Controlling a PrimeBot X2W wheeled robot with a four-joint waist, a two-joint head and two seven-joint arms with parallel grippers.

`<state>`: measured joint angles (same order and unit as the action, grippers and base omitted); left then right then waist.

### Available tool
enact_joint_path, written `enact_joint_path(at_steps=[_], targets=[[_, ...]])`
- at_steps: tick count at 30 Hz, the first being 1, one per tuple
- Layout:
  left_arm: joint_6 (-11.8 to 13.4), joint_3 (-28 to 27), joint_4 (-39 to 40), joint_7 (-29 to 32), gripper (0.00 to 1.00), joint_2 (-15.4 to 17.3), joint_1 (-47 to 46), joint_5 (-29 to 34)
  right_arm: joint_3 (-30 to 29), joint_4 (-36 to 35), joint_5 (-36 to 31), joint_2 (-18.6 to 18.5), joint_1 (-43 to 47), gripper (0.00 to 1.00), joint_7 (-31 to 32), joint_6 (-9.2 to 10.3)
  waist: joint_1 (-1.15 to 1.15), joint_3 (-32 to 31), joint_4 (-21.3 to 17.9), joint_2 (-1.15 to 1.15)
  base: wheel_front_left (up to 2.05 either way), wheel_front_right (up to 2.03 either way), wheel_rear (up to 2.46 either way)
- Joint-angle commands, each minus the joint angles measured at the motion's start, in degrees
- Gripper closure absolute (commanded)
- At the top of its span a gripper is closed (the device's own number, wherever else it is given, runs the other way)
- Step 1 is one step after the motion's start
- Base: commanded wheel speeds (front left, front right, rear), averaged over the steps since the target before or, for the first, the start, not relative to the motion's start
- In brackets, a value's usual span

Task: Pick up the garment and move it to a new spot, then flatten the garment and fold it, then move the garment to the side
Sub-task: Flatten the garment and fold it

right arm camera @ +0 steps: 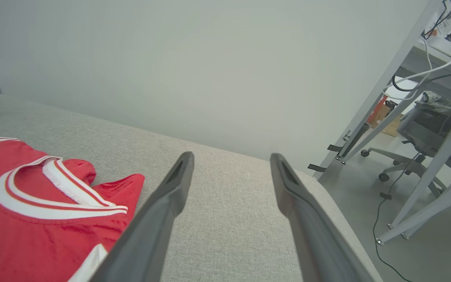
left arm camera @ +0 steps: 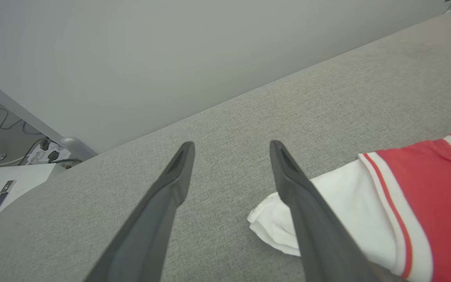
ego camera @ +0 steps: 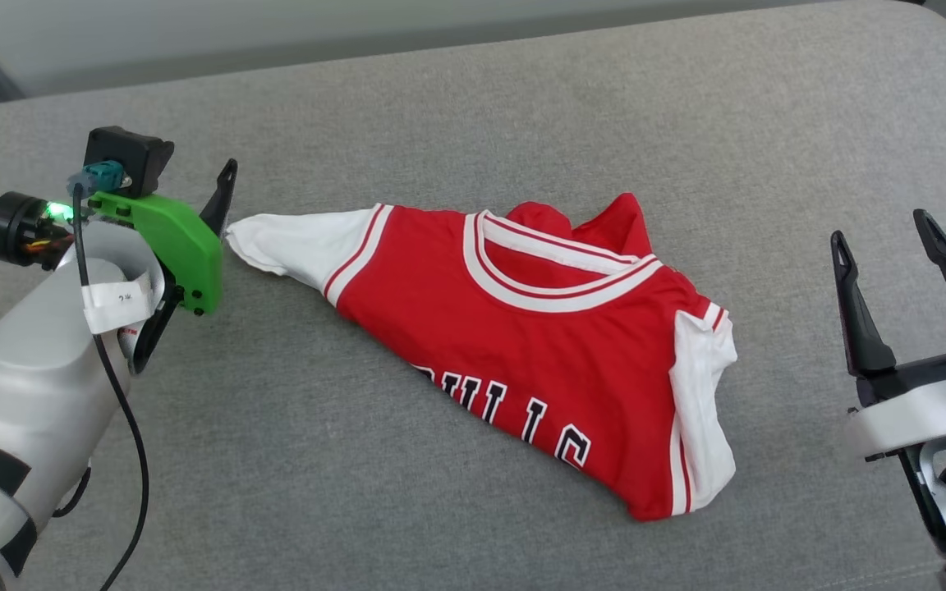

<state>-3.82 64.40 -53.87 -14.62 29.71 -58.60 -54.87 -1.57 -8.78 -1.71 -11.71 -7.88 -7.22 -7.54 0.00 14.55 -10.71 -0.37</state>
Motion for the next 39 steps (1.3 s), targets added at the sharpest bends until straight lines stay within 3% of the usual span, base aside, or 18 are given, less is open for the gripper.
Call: enact_joint_path(at_steps=[1,9,15,19,23,34,39], targets=[[2.2,-2.3,2.8,-0.3,0.0,0.9,1.1,1.9,1.4,-1.3,1.5,-2.3,-0.9,0.0,2.6,0.05,0.0,-3.3,2.5,0.37,0.0,0.0,0.0],[17.3,-19.7,30.2,-0.4,0.0,5.7,18.6,16.9,11.7,-9.4,16.2,-18.1,0.2,0.0,27.8,0.05,0.0,-5.8,5.5,0.37,0.0,0.0,0.0],[22.6,-28.7,42.4,-0.4,0.0,5.1,32.0,23.1,16.2,-11.3,27.6,-26.2,1.9,0.0,46.2,0.05,0.0,-6.6,7.4,0.37,0.0,0.0,0.0],[23.0,-32.7,46.4,-0.4,0.0,3.6,37.7,26.1,16.7,-10.1,33.7,-28.2,3.9,0.0,54.9,0.05,0.0,-6.7,8.7,0.37,0.0,0.0,0.0],[23.0,-35.7,48.8,-0.4,0.0,1.1,41.7,28.7,17.5,-7.7,37.1,-28.9,6.1,0.0,58.7,0.05,0.0,-6.1,10.4,0.37,0.0,0.0,0.0],[19.6,-41.3,49.7,-0.4,0.0,-5.2,46.1,34.1,20.5,6.0,37.2,-22.3,5.7,0.0,51.5,0.05,0.0,-2.8,14.2,0.37,0.0,0.0,0.0],[17.8,-43.4,48.9,-0.4,0.0,-7.6,46.9,35.9,24.3,13.4,34.1,-22.0,5.0,0.0,47.2,0.05,0.0,-2.5,14.7,0.37,0.0,0.0,0.0]])
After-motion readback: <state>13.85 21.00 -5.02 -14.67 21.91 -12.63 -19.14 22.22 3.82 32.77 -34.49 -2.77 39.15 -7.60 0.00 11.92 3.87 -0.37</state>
